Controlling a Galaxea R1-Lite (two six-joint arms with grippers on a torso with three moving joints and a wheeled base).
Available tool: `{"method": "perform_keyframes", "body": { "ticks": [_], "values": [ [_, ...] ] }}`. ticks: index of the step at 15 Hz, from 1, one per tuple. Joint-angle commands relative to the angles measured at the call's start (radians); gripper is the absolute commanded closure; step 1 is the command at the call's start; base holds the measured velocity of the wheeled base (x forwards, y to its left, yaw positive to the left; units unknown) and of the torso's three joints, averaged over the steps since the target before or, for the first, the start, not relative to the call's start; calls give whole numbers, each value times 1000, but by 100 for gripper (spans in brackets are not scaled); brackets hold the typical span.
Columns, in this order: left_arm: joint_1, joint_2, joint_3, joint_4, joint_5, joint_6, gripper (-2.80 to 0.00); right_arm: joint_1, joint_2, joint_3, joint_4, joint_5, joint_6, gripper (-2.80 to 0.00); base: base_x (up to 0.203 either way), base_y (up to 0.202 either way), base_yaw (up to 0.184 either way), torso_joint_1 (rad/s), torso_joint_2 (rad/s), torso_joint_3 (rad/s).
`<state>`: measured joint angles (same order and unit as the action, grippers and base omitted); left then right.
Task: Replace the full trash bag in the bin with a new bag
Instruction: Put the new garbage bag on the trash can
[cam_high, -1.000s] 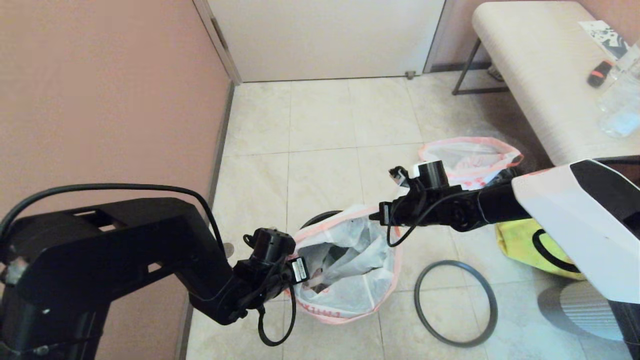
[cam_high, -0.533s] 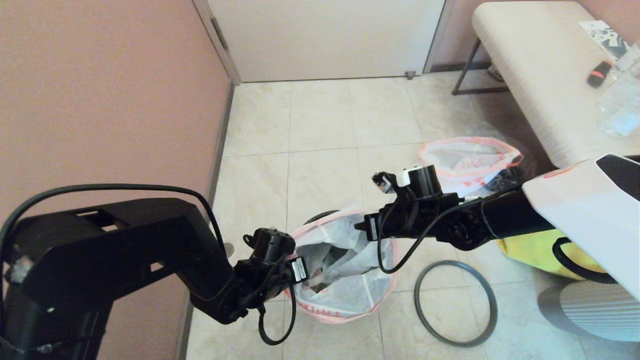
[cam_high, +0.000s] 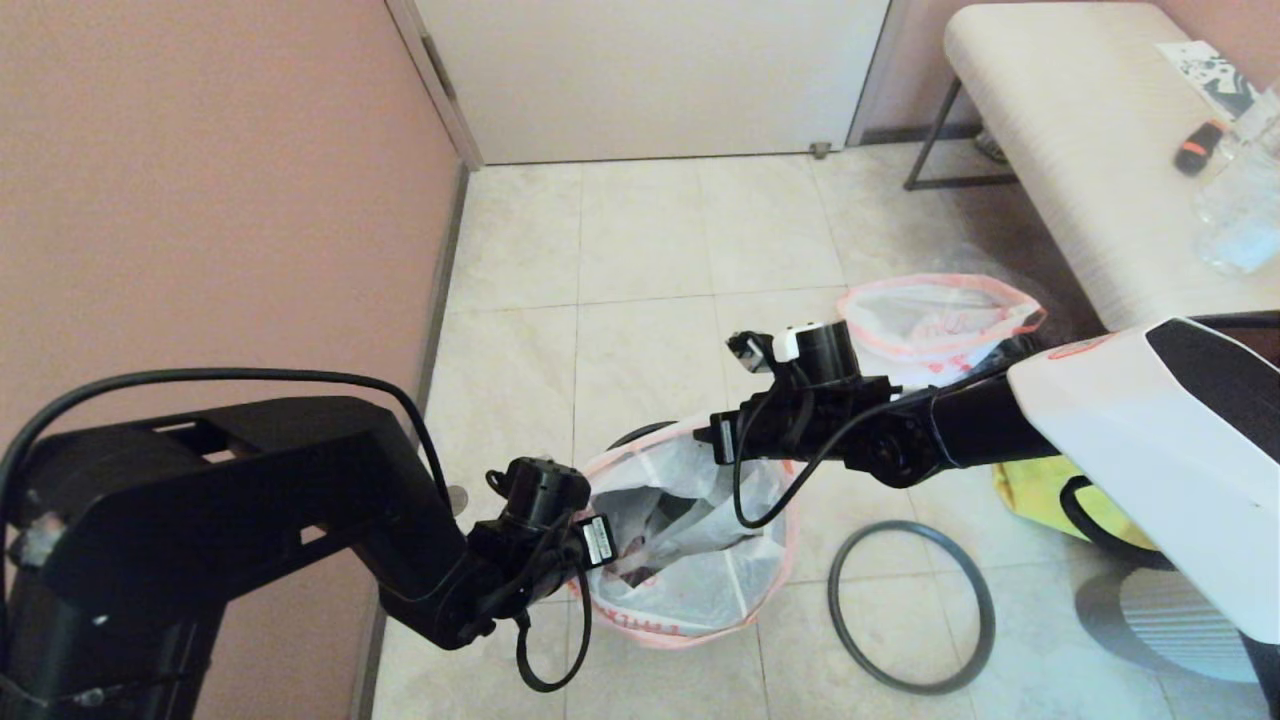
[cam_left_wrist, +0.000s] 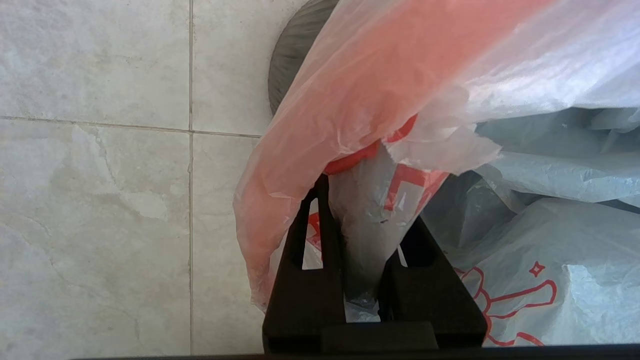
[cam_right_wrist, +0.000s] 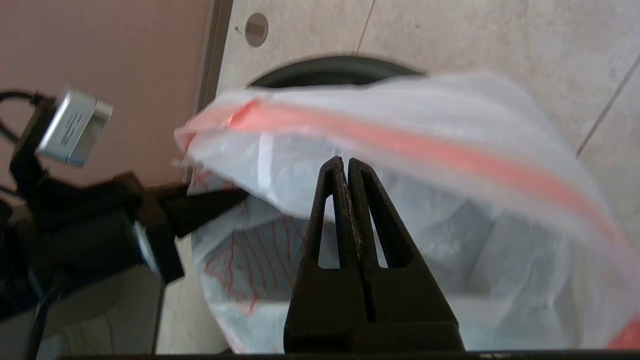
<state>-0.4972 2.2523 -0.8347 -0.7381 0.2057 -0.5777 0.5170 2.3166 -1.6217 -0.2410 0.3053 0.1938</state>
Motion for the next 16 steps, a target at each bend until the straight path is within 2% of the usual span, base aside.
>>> {"method": "perform_keyframes", "body": {
  "ticks": [1, 3, 6, 9, 12, 16],
  "values": [
    [0, -1, 0, -4, 1, -4, 0, -4, 40, -50, 18, 2, 2, 0, 0, 0, 0, 0, 0, 0],
    [0, 1, 0, -4, 1, -4, 0, -11, 16, -71, 58, 4, 2, 0, 0, 0, 0, 0, 0, 0],
    [-1, 1, 0, -4, 1, -4, 0, 0, -36, 18, 57, 12, -1, 0, 0, 0, 0, 0, 0, 0],
    [0, 1, 0, -4, 1, -4, 0, -3, 13, 12, 58, 8, -12, 0, 0, 0, 0, 0, 0, 0],
    [0, 1, 0, -4, 1, -4, 0, -20, 58, -45, 45, -2, -34, 0, 0, 0, 0, 0, 0, 0],
    [-4, 0, 4, -4, 1, -4, 0, -50, 122, -172, -29, -59, -21, 0, 0, 0, 0, 0, 0, 0]
  ]
}}
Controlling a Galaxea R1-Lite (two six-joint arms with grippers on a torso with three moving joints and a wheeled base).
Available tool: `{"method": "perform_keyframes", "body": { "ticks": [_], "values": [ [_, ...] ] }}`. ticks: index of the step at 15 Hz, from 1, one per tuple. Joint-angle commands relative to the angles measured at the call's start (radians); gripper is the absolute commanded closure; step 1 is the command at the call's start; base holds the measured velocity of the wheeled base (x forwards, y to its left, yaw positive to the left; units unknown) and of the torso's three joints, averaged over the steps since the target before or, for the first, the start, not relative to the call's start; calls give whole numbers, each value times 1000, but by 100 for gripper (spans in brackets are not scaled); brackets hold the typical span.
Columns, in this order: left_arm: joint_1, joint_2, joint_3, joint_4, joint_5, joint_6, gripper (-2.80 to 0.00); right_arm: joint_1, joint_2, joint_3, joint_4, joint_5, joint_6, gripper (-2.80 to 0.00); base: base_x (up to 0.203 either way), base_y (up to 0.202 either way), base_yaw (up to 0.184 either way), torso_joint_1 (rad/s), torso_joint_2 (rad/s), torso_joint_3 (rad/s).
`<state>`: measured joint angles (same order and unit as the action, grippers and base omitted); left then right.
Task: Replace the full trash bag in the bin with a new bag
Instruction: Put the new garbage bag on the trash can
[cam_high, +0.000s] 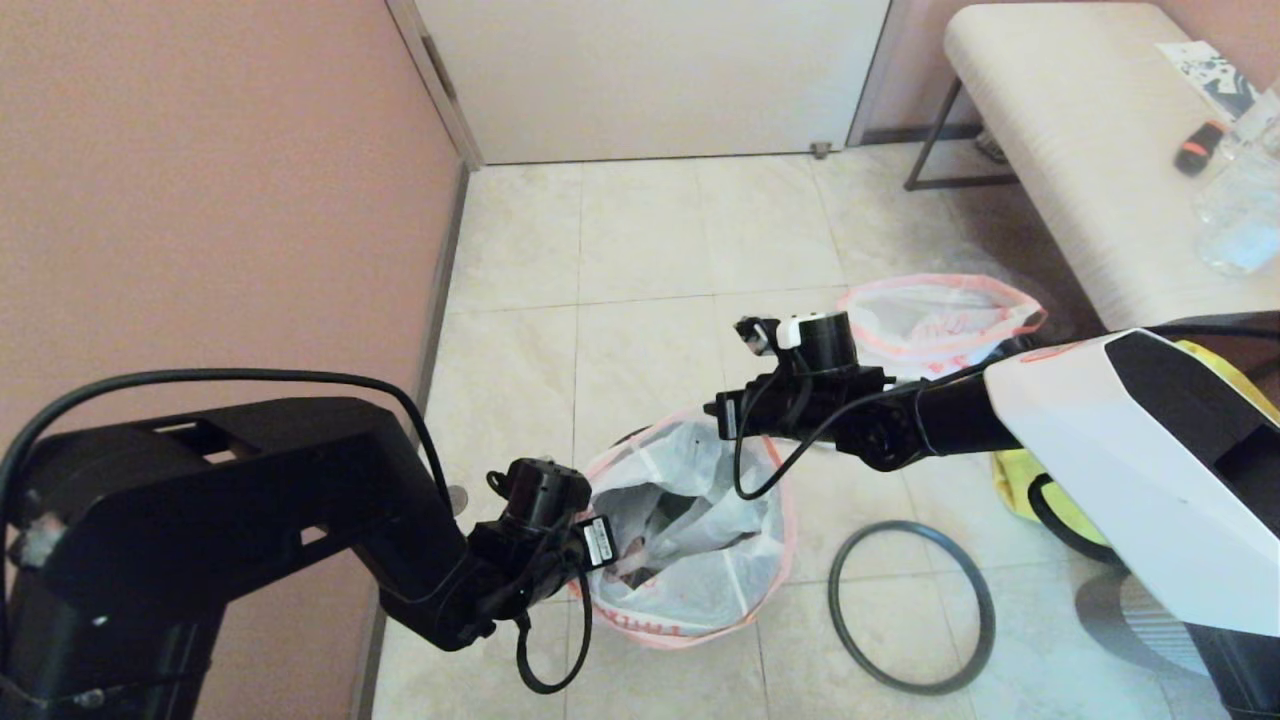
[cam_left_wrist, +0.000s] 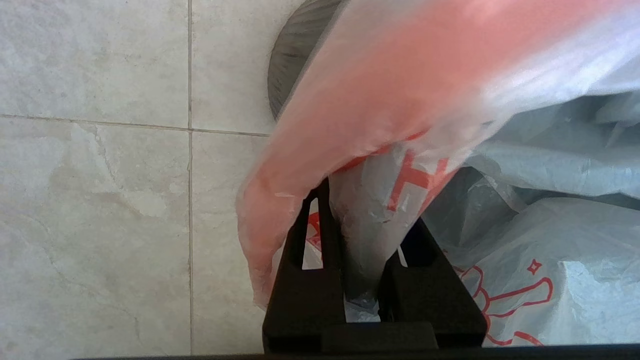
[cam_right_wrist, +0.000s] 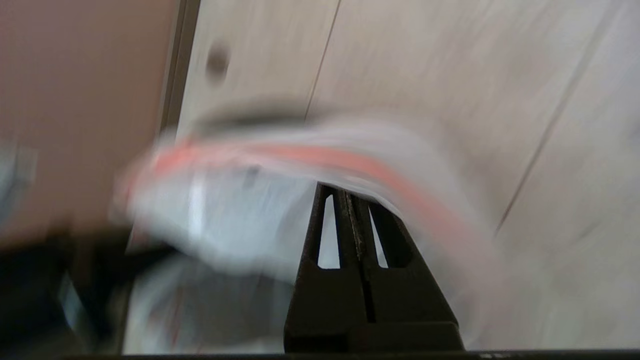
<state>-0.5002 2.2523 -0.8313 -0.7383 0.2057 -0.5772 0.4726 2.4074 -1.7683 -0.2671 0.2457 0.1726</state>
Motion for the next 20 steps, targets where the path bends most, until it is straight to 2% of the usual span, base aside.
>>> {"method": "perform_keyframes", "body": {
  "ticks": [1, 5, 11, 13, 16, 20],
  "values": [
    [-1, 0, 1, -4, 1, -4, 0, -14, 56, -58, -6, -3, 5, 0, 0, 0, 0, 0, 0, 0],
    [-1, 0, 1, -4, 3, -4, 0, -65, 191, -185, -5, -8, 8, 0, 0, 0, 0, 0, 0, 0],
    [11, 1, -13, -4, 9, -8, 0, -108, 255, -177, -16, -7, 6, 0, 0, 0, 0, 0, 0, 0],
    [37, 4, -35, -2, 15, -11, 0, -108, 236, -119, -15, -10, 6, 0, 0, 0, 0, 0, 0, 0],
    [48, 22, -60, 0, 46, -13, 0, -102, 132, 43, -22, -27, 4, 0, 0, 0, 0, 0, 0, 0],
    [58, 33, -84, 4, 72, -18, 0, -81, 40, 255, -114, -55, 3, 0, 0, 0, 0, 0, 0, 0]
  ]
}}
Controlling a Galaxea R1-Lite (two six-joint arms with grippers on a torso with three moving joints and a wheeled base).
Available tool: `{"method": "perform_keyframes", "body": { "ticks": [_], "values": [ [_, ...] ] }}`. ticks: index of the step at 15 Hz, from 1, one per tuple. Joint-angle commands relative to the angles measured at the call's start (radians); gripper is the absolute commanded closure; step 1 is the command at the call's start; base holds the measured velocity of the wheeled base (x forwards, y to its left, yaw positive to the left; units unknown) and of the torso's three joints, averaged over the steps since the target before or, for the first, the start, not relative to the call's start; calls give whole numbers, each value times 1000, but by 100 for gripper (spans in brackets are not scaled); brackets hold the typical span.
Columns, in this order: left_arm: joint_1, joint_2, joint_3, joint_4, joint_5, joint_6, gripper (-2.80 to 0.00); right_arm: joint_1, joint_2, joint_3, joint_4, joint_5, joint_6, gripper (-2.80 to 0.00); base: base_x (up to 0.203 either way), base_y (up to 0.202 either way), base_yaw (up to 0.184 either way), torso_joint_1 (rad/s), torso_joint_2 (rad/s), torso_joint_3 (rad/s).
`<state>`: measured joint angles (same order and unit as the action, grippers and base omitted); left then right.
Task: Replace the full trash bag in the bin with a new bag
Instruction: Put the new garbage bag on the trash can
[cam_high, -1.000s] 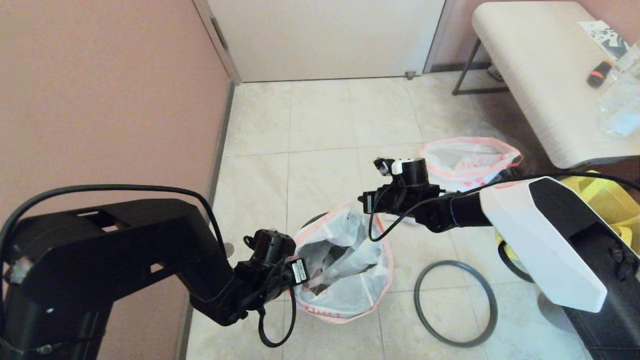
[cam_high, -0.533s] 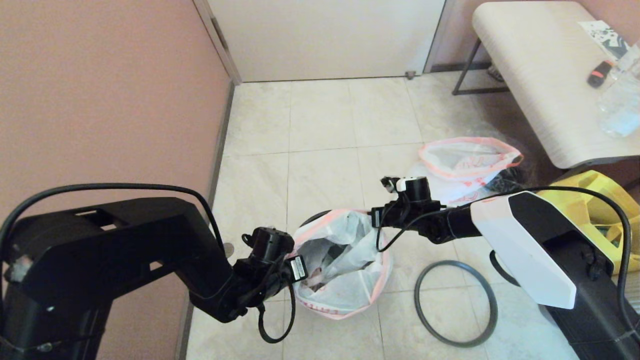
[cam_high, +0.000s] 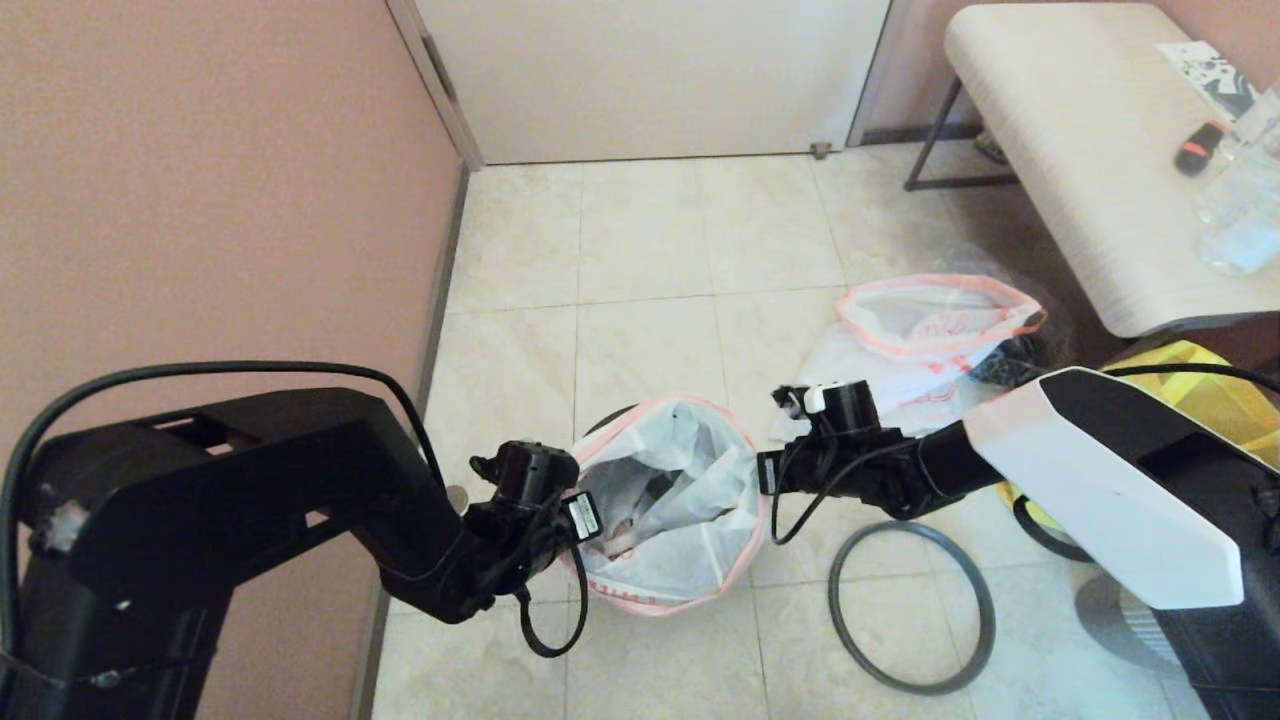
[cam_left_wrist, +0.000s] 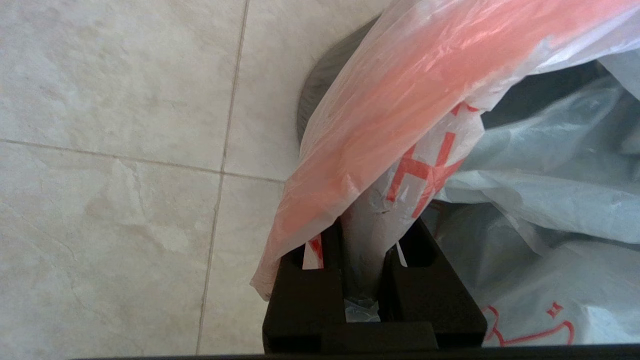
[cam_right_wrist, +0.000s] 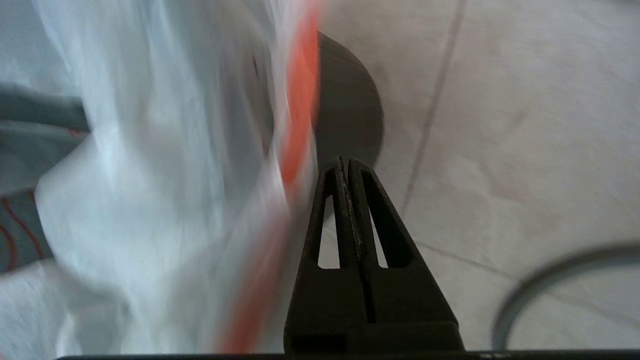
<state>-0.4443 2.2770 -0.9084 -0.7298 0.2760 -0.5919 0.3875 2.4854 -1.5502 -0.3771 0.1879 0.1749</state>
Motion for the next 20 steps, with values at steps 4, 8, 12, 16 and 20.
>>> {"method": "perform_keyframes", "body": {
  "ticks": [4, 8, 12, 16, 20],
  "values": [
    [12, 13, -26, 3, 19, -23, 0, 32, -194, 217, -119, -54, 28, 0, 0, 0, 0, 0, 0, 0],
    [24, 22, -46, 6, 29, -31, 0, 156, -295, 345, -116, -58, 93, 0, 0, 0, 0, 0, 0, 0],
    [41, 22, -53, 7, 31, -31, 0, 215, -265, 345, -56, -64, 80, 0, 0, 0, 0, 0, 0, 0],
    [41, 24, -53, 6, 31, -31, 0, 214, -236, 379, -57, -73, 78, 0, 0, 0, 0, 0, 0, 0],
    [39, 24, -52, 6, 31, -31, 0, 207, -170, 337, -101, -74, 63, 0, 0, 0, 0, 0, 0, 0]
  ]
}}
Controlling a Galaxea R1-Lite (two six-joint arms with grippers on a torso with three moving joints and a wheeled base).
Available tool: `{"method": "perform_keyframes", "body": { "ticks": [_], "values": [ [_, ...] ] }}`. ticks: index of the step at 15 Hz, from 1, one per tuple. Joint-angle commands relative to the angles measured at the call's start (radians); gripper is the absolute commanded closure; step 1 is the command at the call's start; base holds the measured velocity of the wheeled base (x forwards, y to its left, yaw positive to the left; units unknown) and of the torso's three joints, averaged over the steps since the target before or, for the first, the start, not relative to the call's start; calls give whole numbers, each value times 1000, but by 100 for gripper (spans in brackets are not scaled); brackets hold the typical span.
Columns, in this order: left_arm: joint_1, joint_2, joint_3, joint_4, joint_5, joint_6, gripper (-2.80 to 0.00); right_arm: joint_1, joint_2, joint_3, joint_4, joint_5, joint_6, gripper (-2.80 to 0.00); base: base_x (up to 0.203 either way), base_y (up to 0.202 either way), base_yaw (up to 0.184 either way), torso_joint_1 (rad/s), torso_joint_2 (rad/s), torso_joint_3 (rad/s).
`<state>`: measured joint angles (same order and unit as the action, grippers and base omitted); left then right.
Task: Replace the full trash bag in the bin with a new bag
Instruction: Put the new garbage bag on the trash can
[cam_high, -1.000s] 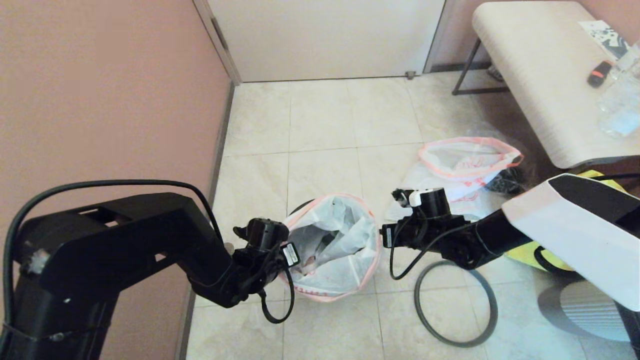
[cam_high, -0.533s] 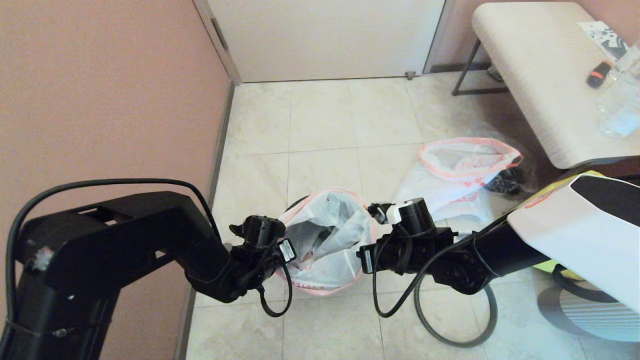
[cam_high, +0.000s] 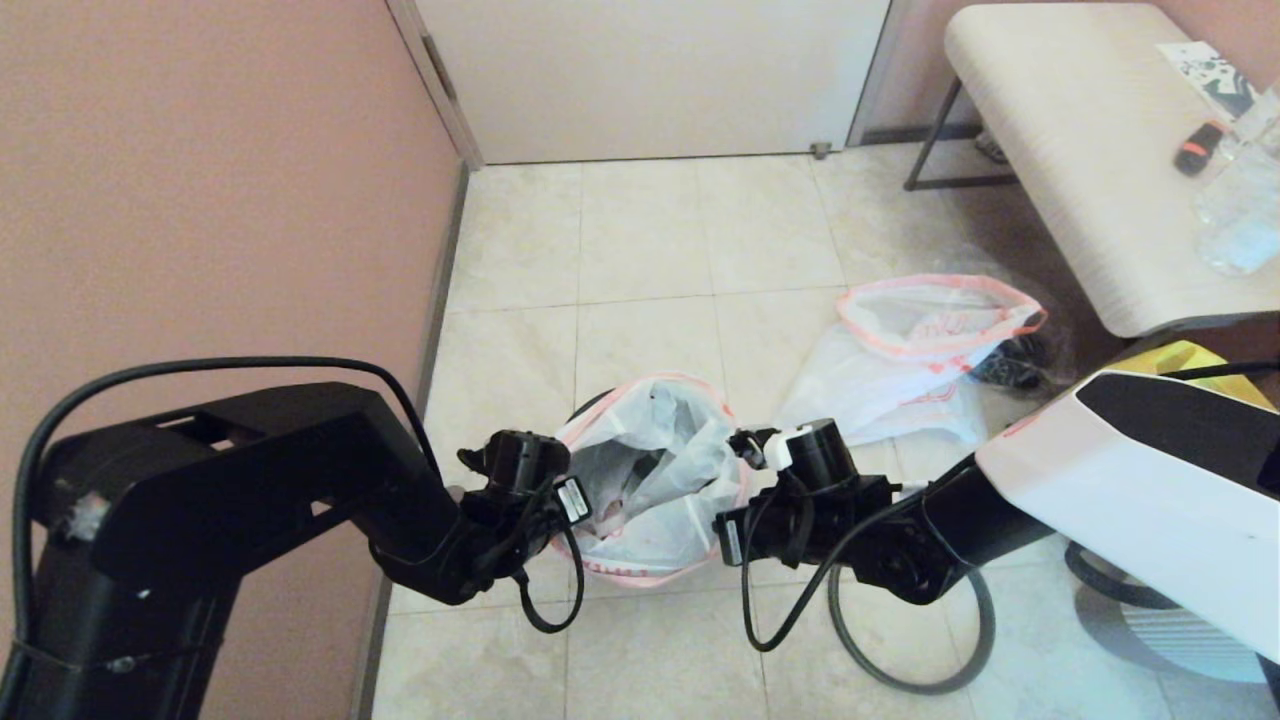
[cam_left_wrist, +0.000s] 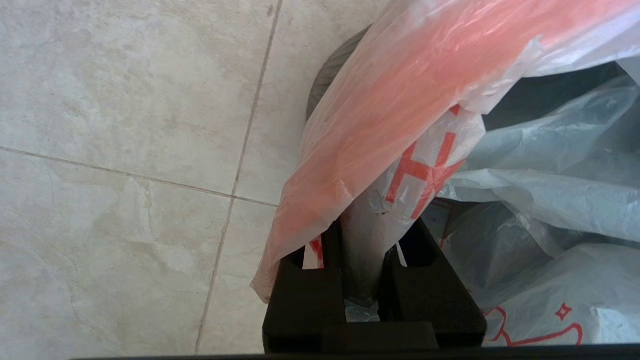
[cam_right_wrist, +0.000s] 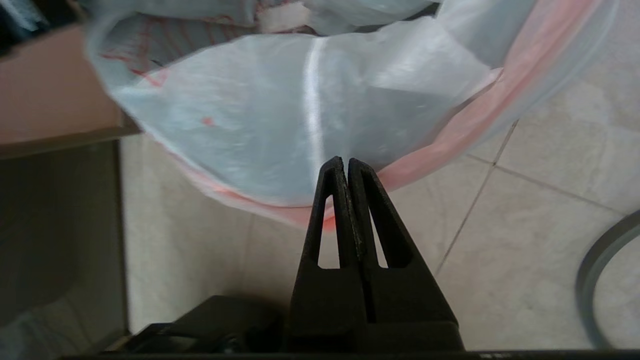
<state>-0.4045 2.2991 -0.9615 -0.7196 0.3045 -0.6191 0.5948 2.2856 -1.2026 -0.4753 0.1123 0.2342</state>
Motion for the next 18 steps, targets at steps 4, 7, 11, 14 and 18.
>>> {"method": "perform_keyframes", "body": {
  "ticks": [4, 7, 11, 14, 18],
  "values": [
    [-1, 0, 3, -6, 2, -4, 0, -10, 64, -14, -6, 1, -12, 0, 0, 0, 0, 0, 0, 0],
    [1, 2, 1, -4, 2, -4, 0, -9, 64, 9, -6, 0, -11, 0, 0, 0, 0, 0, 0, 0],
    [3, 3, 0, -4, 2, -2, 0, -7, 22, 39, -8, 0, -10, 0, 0, 0, 0, 0, 0, 0],
    [1, 5, 0, -4, 2, -4, 0, -1, -19, 49, -8, 1, -9, 0, 0, 0, 0, 0, 0, 0],
    [1, 5, 0, -4, 2, -4, 0, -1, 9, 34, -10, 1, -12, 0, 0, 0, 0, 0, 0, 0]
  ]
}}
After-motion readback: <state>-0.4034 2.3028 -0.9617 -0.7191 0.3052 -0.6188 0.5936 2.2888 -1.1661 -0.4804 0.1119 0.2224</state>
